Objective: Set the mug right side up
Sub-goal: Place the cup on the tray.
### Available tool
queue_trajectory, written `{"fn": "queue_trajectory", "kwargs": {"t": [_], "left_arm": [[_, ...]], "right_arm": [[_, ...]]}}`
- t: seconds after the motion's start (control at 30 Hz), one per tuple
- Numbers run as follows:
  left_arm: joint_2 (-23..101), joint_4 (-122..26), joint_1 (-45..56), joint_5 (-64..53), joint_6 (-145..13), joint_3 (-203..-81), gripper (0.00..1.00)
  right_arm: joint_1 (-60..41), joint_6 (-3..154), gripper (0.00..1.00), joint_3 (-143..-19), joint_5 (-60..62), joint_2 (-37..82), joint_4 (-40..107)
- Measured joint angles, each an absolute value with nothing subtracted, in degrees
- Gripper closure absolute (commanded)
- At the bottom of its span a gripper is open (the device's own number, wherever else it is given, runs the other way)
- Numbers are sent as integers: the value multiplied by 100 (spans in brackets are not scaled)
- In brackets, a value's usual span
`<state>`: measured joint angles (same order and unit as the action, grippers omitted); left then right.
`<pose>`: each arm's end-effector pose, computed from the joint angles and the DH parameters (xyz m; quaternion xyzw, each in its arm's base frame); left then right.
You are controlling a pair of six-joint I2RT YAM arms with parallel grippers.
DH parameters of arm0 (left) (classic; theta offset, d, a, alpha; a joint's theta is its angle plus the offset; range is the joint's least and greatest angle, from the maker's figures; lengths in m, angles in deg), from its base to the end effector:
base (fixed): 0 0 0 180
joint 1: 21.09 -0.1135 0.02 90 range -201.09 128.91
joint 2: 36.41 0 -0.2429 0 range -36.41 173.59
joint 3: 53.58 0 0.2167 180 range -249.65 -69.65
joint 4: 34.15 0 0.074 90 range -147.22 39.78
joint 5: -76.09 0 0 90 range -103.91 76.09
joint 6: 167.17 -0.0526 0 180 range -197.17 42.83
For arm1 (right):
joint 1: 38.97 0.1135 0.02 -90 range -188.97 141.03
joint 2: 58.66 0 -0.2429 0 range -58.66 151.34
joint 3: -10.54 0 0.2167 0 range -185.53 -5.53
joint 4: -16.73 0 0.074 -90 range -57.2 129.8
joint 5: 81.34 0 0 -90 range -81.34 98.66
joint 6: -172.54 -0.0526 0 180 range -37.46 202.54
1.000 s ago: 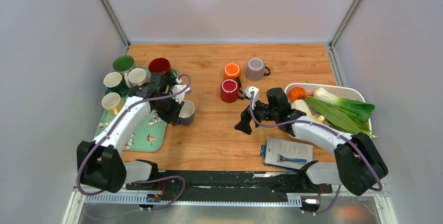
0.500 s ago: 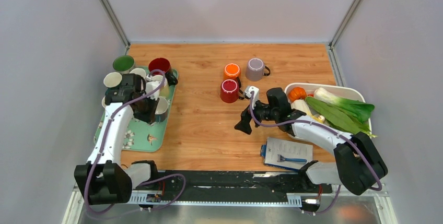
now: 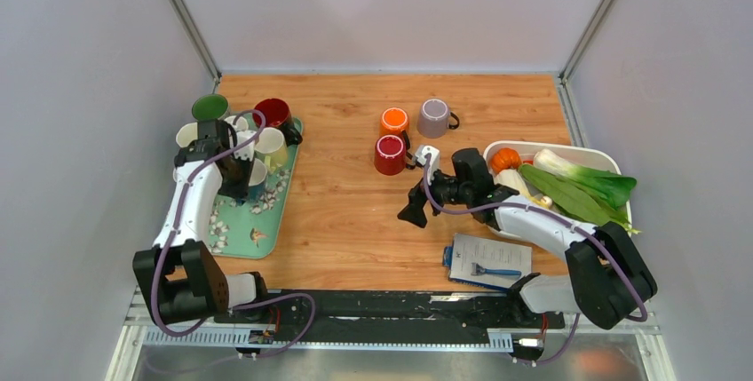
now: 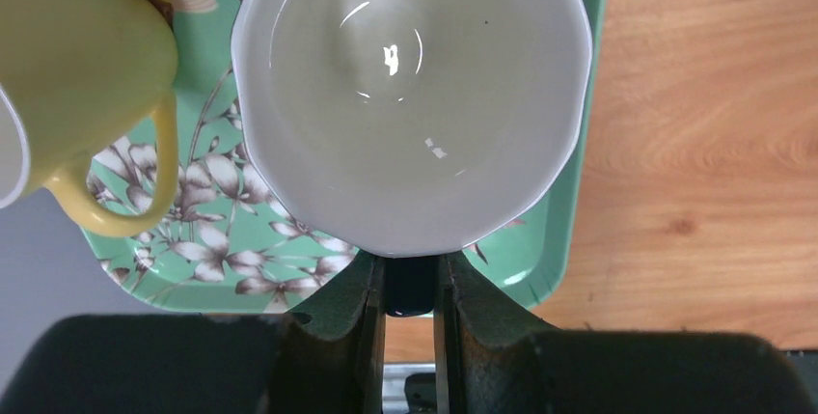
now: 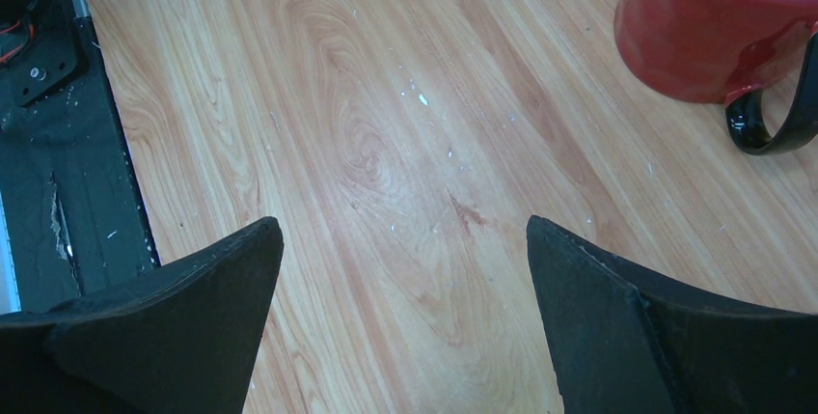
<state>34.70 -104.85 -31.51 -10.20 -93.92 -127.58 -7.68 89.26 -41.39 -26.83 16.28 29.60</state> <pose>0.2028 0.0338 0.2371 0.0604 0.9790 0.0143 0.1944 0.1986 0.1565 0.1949 -0.4073 0.7568 0.3574 0.3656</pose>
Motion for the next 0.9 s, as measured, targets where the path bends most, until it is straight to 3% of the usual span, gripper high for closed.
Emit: {"fn": "queue_trajectory", "kwargs": {"t": [0.77,0.83,0.9], "left_arm": [[4331,-9489,-3973,-1132,-8172,-12920,100],[4349,-9486,-4008,-1117,-8146,-12920,97],[4368,-9462,-4043,-1097,-8122,-12920,87]], "right_arm": [[-768,8908,0,-4630,-2676,2019,3096],[-768,8910,0,-4646,-2676,2023,3100],[-768,8910,0,-4648,-2676,2028,3102]]}}
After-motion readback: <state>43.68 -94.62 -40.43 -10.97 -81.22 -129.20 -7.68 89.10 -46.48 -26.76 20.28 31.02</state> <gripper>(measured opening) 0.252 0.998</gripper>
